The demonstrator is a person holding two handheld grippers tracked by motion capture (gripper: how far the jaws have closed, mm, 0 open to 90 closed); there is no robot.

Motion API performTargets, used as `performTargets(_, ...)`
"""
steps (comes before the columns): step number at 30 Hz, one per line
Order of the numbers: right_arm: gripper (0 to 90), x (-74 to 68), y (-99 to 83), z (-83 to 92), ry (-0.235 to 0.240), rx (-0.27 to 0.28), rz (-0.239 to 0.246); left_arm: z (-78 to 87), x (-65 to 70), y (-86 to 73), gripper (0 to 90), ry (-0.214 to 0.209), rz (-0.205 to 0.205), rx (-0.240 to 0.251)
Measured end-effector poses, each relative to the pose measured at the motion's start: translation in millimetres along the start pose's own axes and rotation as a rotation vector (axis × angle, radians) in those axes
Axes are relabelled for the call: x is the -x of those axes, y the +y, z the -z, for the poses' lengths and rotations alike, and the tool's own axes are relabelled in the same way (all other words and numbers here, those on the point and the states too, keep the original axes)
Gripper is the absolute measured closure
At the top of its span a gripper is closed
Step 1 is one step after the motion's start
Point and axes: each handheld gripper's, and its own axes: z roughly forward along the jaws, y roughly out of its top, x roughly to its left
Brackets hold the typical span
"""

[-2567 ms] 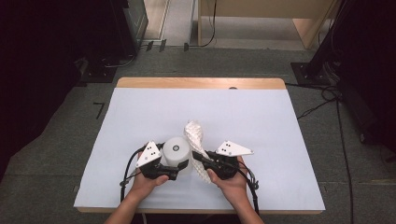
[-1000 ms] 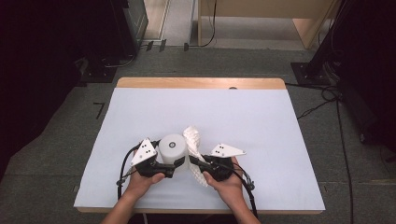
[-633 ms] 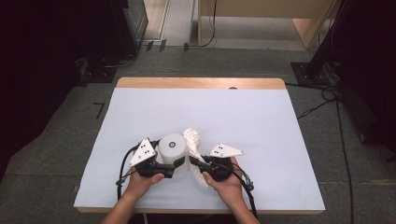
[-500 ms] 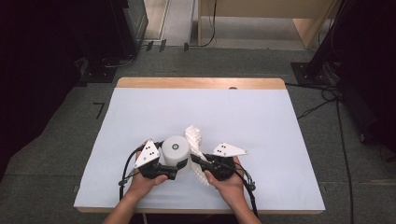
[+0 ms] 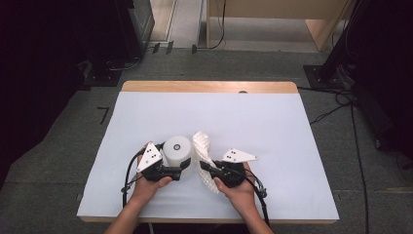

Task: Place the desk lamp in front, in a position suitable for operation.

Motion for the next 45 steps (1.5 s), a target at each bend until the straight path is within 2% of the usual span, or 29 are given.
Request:
performTargets(6,80.0,12.6,0.3,7.5,-0.038,0.016,-0.028,-5.3,-3.2,-6.6,8.8,0.007,-0.025,-0.056)
performTargets(9,80.0,13.4,0.3,7.8,-0.038,0.02,-0.029,-6.7,-1.0,-8.3,8.8,0.002,-0.037,-0.081)
performTargets(13,80.0,12.0,-0.4,6.7,-0.038,0.013,-0.024,-3.8,-0.9,-8.6,8.6,0.01,-0.025,-0.093)
performTargets(18,80.0,13.3,0.4,7.2,-0.04,0.019,-0.026,0.0,15.0,-10.3,6.2,0.118,-0.033,-0.063)
performTargets(19,80.0,13.3,0.9,7.3,-0.04,0.02,-0.031,-0.7,19.4,-10.0,4.8,0.148,-0.033,-0.067)
performTargets(22,79.9,13.6,1.3,6.3,-0.038,0.021,-0.028,-3.7,28.4,-8.1,4.4,0.23,0.005,-0.068)
performTargets(24,80.0,13.2,0.5,4.8,-0.034,0.013,-0.024,-7.3,32.8,-7.3,5.5,0.28,-0.006,-0.081)
performTargets(25,80.0,12.7,-0.2,4.1,-0.033,0.01,-0.027,-7.8,33.3,-7.3,7.4,0.291,-0.009,-0.082)
performTargets(30,79.9,9.8,-2.6,0.8,-0.022,-0.002,-0.023,-3.6,24.1,-6.0,8.5,0.22,0.012,-0.087)
performTargets(31,79.9,9.2,-2.7,0.2,-0.021,-0.002,-0.022,-2.0,19.3,-5.2,8.5,0.178,0.042,-0.075)
performTargets(32,79.9,7.9,-3.0,-0.7,-0.018,-0.005,-0.021,2.2,11.3,-3.9,8.5,0.104,0.084,-0.048)
performTargets(33,79.9,6.4,-3.0,-1.8,-0.013,-0.008,-0.014,5.0,6.2,-2.9,8.6,0.054,0.109,-0.025)
performTargets(34,79.9,5.2,-3.0,-2.5,-0.01,-0.008,-0.013,10.1,-2.1,-0.8,8.6,-0.034,0.137,0.005)
performTargets(36,79.9,3.3,-2.5,-3.2,-0.002,-0.012,-0.003,16.0,-10.7,3.0,8.6,-0.149,0.146,0.029)
performTargets(37,79.9,2.6,-2.2,-3.4,0.002,-0.012,0.0,19.2,-12.9,5.0,8.6,-0.182,0.142,0.043)
performTargets(39,79.9,1.8,-1.8,-3.5,0.009,-0.01,-0.002,22.8,-14.4,7.9,8.6,-0.195,0.127,0.055)
performTargets(45,79.9,-4.9,-1.6,-5.7,0.045,-0.012,0.015,21.2,-14.1,7.1,8.8,-0.2,0.116,0.039)
